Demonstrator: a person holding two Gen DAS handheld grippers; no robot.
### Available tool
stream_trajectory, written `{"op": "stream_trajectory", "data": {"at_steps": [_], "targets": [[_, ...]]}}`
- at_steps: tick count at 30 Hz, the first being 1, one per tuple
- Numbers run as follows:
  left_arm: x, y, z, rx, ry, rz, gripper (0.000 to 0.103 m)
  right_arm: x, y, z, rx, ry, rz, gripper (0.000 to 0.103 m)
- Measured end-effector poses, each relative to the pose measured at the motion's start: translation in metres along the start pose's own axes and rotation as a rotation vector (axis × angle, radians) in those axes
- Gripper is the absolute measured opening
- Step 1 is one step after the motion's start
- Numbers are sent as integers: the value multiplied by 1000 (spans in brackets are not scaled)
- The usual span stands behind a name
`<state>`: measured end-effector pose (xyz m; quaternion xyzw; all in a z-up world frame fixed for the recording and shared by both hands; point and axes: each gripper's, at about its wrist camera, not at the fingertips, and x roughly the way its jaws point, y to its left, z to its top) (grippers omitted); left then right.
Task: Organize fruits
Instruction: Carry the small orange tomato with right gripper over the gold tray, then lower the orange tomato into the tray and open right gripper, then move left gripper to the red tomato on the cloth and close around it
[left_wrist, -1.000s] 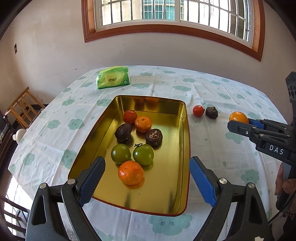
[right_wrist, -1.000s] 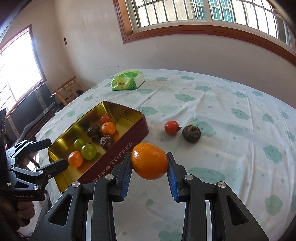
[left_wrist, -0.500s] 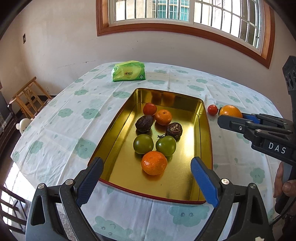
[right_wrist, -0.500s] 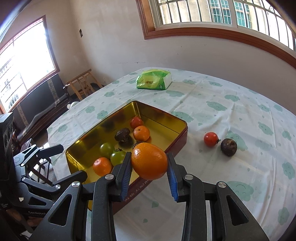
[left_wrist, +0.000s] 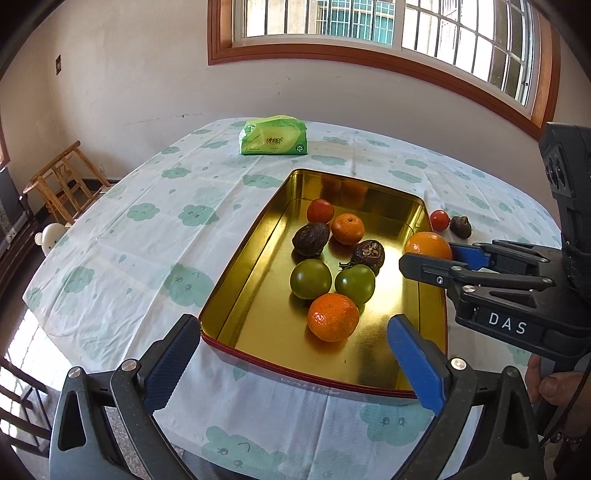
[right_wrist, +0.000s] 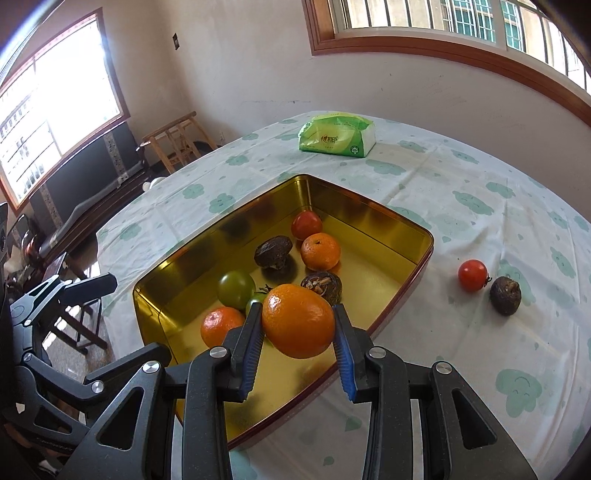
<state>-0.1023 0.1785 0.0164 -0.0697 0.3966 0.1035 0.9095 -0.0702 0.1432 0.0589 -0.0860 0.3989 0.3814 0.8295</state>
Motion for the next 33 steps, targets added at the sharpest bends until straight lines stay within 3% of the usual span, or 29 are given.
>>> {"op": "stream_trajectory", "data": {"at_steps": [13, 16, 21, 26, 33], "targets": [[6, 7, -3, -18, 23, 2, 100, 18, 1, -2, 10, 31, 2, 39], [5, 6, -2, -13, 22, 6, 100, 10, -3, -1, 39, 2, 30, 46], [2, 3, -2, -4, 19, 10, 100, -16, -13, -7, 67, -65, 4, 61], [-1, -5, -1, 17, 14, 13, 100, -42, -51, -31, 129, -83, -72, 72], [-7, -23, 2, 64, 3, 17, 100, -67, -135, -72, 310, -66, -222, 75]]}}
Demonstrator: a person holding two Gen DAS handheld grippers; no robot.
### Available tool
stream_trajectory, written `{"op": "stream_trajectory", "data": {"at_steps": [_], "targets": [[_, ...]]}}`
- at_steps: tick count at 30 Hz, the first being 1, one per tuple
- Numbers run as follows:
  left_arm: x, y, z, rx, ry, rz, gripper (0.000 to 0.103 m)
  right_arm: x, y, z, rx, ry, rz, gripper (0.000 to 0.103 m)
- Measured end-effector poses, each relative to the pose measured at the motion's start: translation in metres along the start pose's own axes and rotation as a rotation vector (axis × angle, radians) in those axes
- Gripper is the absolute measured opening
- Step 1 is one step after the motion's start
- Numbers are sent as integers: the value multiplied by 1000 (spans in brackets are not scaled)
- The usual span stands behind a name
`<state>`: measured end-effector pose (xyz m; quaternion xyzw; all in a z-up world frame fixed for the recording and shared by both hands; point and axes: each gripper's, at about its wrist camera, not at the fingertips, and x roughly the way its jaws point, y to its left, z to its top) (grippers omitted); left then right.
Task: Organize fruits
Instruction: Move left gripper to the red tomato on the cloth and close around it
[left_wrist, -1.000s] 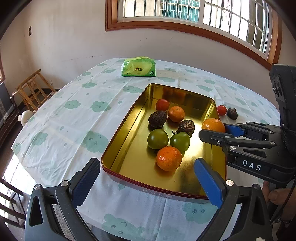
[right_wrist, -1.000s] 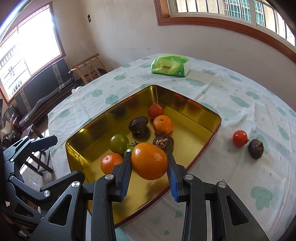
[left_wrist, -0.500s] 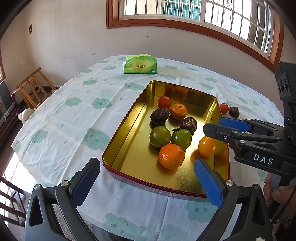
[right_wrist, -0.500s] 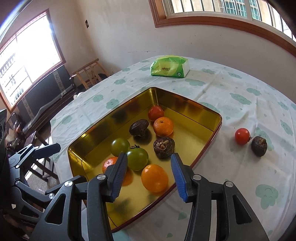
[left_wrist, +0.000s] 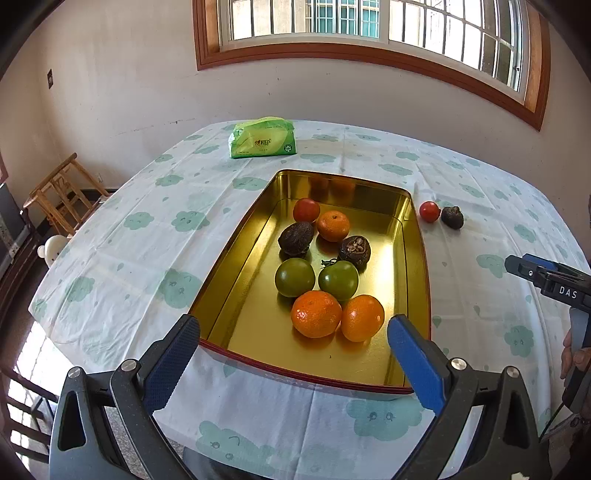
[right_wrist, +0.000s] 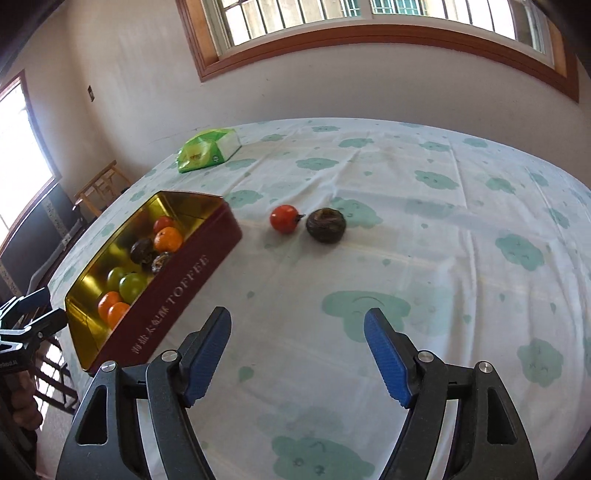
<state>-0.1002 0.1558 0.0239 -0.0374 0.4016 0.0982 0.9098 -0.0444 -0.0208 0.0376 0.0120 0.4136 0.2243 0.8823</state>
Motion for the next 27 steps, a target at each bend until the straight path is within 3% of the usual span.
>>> {"op": "stream_trajectory", "data": {"at_steps": [4, 11, 18, 20, 24, 27], "targets": [[-1, -15, 6, 42, -1, -12, 100, -6, -51, -4, 66, 1, -120, 80], [-3, -50, 31, 156, -9, -111, 100, -11, -116, -12, 127, 19, -277, 85], [19, -99, 78, 339, 20, -301, 100, -2, -132, -25, 171, 3, -254, 90], [33, -116, 93, 410, 41, -335, 91, 1, -129, -24, 151, 12, -245, 91], [67, -149, 114, 598, 69, -338, 76, -2, -132, -25, 169, 0, -212, 91], [95, -168, 124, 682, 100, -332, 66, -6, -137, -26, 198, -16, -192, 92]]}}
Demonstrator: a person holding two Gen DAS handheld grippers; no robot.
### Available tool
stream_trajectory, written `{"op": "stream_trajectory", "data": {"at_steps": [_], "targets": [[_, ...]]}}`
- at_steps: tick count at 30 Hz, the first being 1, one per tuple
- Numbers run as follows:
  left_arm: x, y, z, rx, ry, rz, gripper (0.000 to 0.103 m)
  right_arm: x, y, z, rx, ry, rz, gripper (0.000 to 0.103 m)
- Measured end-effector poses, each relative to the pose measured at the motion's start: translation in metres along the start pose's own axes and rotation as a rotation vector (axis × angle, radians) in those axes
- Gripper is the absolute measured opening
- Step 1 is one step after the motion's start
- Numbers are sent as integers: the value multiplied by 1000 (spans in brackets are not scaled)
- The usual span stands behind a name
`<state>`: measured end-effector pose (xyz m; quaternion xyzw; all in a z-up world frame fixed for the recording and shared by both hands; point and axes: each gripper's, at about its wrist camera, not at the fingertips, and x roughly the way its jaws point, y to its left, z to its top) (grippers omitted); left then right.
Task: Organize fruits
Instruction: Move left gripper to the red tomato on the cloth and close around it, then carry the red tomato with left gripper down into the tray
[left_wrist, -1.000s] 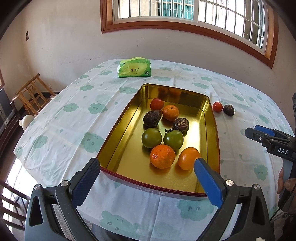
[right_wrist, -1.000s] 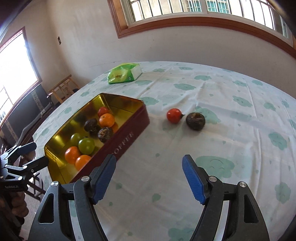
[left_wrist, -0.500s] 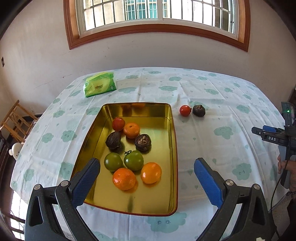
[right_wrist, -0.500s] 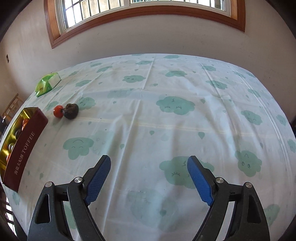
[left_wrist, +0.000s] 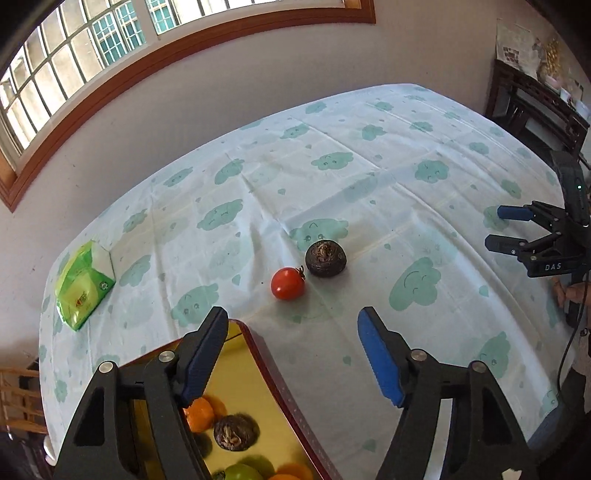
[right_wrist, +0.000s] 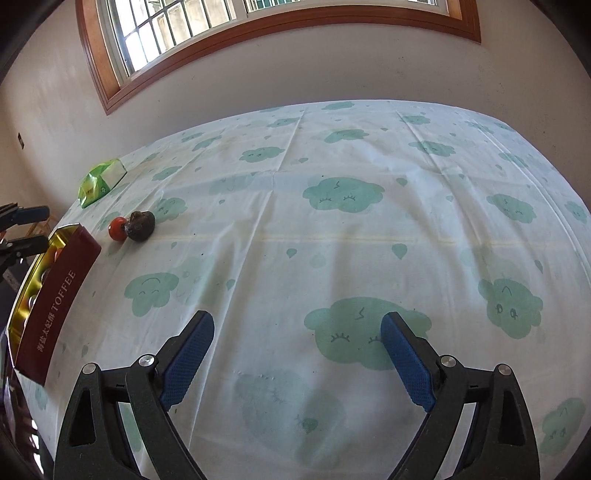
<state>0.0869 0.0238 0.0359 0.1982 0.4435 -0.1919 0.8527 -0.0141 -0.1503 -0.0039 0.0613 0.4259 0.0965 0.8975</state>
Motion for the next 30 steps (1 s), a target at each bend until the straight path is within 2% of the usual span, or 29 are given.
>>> {"op": "stream_trajectory", "data": {"at_steps": [3, 7, 9, 14, 16, 18, 21, 25, 30], "targets": [[25, 4, 13, 14, 40, -32, 62, -1, 1, 0, -2, -6, 18, 92], [55, 9, 22, 33, 104, -34, 61, -3, 1, 0, -1, -14, 33, 94], [68, 11, 23, 32, 143, -47, 57, -4, 0, 0, 1, -18, 38, 94], [92, 16, 24, 24, 214, -75, 29, -4, 0, -1, 0, -14, 47, 95], [97, 16, 24, 20, 226, -76, 28, -3, 0, -1, -3, -8, 47, 95], [96, 15, 23, 4, 221, -68, 27, -2, 0, 0, -3, -7, 50, 95], [86, 15, 21, -98, 200, -37, 27, -1, 0, 0, 4, -3, 41, 95], [45, -2, 11, -203, 93, 18, 28, 1, 0, 1, 3, 3, 24, 95], [-3, -34, -11, -294, 4, 4, 28, 5, 5, 2, -25, 20, -4, 99]]}}
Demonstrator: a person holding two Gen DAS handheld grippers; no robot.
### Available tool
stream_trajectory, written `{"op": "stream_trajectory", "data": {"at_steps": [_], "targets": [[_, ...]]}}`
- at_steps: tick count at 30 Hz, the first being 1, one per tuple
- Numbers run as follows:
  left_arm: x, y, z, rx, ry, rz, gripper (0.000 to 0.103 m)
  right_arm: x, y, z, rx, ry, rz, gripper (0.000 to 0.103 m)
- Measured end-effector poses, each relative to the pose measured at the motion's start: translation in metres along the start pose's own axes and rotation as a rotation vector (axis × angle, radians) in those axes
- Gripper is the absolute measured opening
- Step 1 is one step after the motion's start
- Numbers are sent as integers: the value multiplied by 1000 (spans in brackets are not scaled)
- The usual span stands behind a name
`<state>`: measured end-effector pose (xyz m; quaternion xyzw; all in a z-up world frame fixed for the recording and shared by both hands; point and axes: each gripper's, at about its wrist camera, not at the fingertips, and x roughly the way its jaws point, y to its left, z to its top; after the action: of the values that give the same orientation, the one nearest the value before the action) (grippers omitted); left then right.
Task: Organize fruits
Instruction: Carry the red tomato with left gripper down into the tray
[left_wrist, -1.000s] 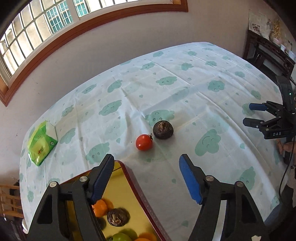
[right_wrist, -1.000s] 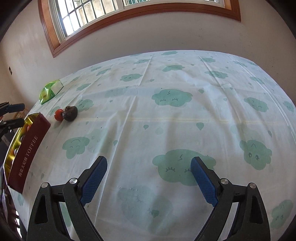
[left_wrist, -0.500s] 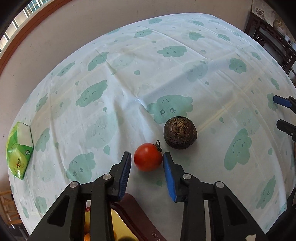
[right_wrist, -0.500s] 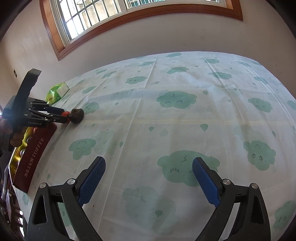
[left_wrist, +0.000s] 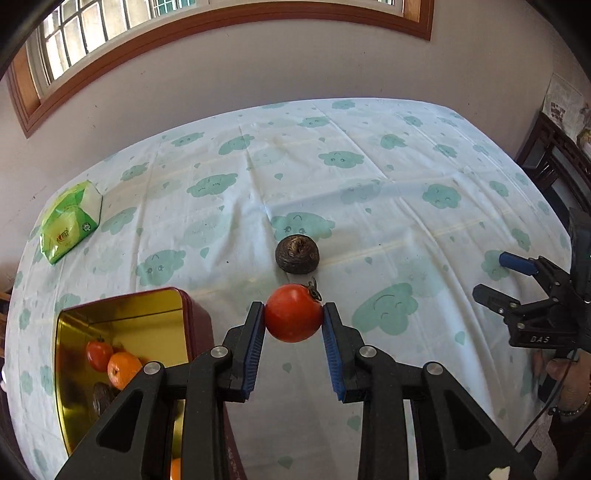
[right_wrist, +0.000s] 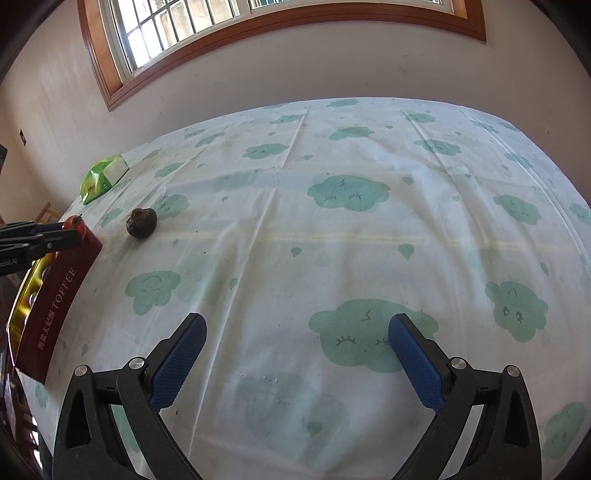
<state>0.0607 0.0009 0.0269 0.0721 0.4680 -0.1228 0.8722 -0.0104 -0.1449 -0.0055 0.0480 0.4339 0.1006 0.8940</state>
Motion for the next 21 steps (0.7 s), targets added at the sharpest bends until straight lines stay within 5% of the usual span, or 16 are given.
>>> {"op": "stream_trajectory", "data": {"at_steps": [7, 21], "targets": [[-43, -13, -45, -92, -60, 12, 28, 3, 5, -1, -32, 18, -35, 103], [-84, -4, -98, -125, -117, 142, 28, 10, 16, -1, -82, 50, -122, 103]]}}
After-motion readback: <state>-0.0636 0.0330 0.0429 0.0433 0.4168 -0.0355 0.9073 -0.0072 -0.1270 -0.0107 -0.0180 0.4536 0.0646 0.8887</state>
